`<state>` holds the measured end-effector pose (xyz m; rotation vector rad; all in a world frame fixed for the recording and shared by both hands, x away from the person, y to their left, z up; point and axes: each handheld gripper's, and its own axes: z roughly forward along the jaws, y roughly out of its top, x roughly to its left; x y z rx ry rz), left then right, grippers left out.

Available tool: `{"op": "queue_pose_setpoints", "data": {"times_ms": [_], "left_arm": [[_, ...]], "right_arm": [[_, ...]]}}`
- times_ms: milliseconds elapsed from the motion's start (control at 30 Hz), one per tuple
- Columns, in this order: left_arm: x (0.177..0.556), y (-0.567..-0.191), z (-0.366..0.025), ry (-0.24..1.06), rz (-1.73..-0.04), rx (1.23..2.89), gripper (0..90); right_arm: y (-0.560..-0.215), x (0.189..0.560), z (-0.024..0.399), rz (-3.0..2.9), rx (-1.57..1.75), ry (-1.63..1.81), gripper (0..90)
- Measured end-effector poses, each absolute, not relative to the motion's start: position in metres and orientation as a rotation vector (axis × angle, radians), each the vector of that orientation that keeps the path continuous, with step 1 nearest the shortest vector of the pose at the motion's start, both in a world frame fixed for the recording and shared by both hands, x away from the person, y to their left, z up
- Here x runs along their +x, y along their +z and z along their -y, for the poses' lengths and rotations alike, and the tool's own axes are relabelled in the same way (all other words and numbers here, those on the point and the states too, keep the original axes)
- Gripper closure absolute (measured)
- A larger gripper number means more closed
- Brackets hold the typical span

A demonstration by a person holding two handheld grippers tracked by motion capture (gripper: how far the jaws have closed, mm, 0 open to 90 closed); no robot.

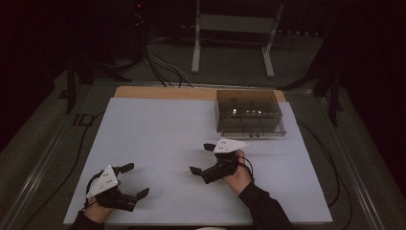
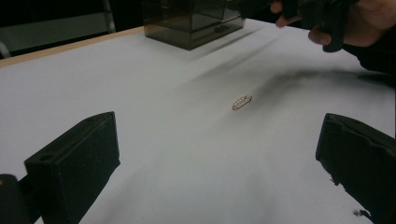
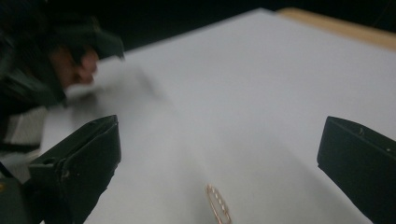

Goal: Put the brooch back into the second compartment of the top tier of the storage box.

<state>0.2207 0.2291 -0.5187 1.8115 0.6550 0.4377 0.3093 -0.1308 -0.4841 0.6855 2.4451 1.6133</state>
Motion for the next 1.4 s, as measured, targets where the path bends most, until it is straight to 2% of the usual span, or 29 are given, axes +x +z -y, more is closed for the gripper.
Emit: {"op": "queue_pose_setpoints", "data": {"times_ms": [200, 267, 400, 433, 533, 633, 867, 933, 1400], "left_arm": [[0.22, -0.518, -0.23, 0.437, -0.657, 1.808, 0.6], [0.22, -0.518, -0.229, 0.435, -0.652, 1.811, 0.6], [0.22, -0.519, -0.229, 0.436, -0.654, 1.813, 0.6], [0.22, -0.519, -0.229, 0.436, -0.653, 1.815, 0.6], [0.22, -0.519, -0.229, 0.437, -0.655, 1.809, 0.6], [0.22, -0.519, -0.23, 0.437, -0.655, 1.812, 0.6], [0.22, -0.519, -0.23, 0.439, -0.655, 1.81, 0.6], [0.22, -0.519, -0.23, 0.438, -0.659, 1.808, 0.6], [0.22, -0.519, -0.231, 0.444, -0.658, 1.807, 0.6]], "right_arm": [[-0.498, 0.313, 0.121, -2.546, 0.716, 1.481, 0.0], [-0.502, 0.314, 0.119, -2.554, 0.755, 1.475, 6.1], [-0.511, 0.316, 0.113, -2.574, 0.769, 1.421, 7.4], [-0.513, 0.317, 0.111, -2.58, 0.775, 1.405, 10.9], [-0.516, 0.317, 0.109, -2.589, 0.776, 1.377, 13.1], [-0.522, 0.319, 0.106, -2.626, 0.756, 1.311, 26.8], [-0.529, 0.322, 0.102, -2.688, 0.733, 1.196, 47.6], [-0.53, 0.323, 0.1, -2.708, 0.714, 1.174, 57.4], [-0.529, 0.316, 0.091, -2.709, 0.603, 1.054, 84.3]]}}
